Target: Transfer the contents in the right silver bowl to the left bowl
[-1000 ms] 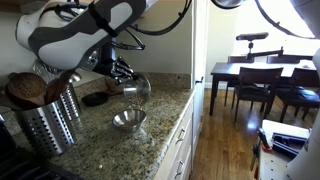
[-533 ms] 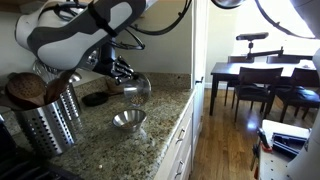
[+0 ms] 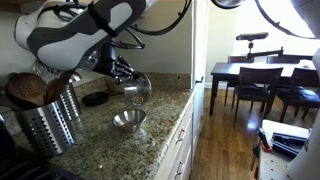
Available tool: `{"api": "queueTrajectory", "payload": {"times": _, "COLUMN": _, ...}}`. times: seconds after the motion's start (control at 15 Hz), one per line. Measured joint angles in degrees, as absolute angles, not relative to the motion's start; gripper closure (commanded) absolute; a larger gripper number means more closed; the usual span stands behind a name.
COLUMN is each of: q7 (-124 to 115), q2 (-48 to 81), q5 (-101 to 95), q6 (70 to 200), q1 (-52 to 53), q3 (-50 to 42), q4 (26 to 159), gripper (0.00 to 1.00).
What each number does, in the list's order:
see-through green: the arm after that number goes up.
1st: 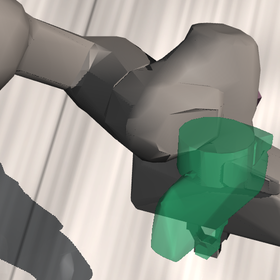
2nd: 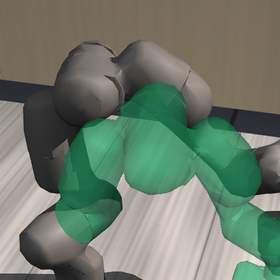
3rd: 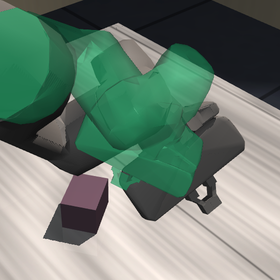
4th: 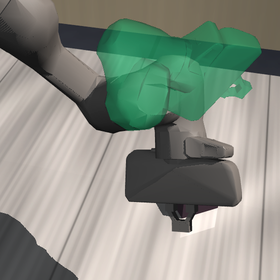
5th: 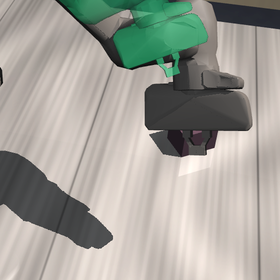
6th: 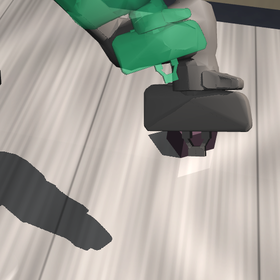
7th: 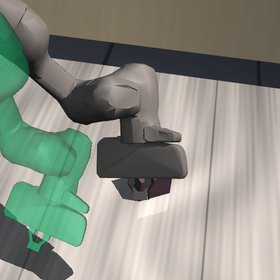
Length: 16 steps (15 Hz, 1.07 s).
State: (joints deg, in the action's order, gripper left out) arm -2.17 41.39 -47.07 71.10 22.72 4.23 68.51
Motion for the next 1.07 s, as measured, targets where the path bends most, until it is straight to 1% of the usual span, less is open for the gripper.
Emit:
{"api": "queueTrajectory", "payload": {"times": 0.6, "q7": -2.2, "q2": 41.4, "q5": -47.9, "q6": 70.9, "q1": 22.6, "q3": 4.2, "q4": 68.5, "gripper": 0.92}}
{"api": "queueTrajectory", "payload": {"times": 1.07, "q7": -2.6, "q2": 40.9, "q5": -44.9, "q6": 70.9, "q1": 19.9, "q3": 4.2, "q4": 68.5, "gripper": 0.92}}
